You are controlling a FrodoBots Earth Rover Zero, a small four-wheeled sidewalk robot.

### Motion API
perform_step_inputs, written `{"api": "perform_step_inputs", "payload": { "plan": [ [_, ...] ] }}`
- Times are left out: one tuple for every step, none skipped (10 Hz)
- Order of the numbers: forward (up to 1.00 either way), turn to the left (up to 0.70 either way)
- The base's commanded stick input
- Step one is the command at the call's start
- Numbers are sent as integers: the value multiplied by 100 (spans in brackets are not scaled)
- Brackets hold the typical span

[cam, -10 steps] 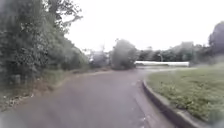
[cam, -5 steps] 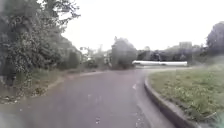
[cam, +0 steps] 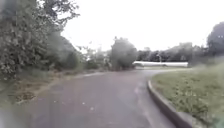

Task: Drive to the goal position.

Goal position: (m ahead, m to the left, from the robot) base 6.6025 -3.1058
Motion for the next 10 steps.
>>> {"api": "perform_step_inputs", "payload": {
  "plan": [
    [70,-22],
    [70,-7],
    [70,-18],
    [70,-24],
    [70,-13],
    [70,-1],
    [70,-10],
    [70,-22],
    [70,0],
    [70,0]
  ]
}}
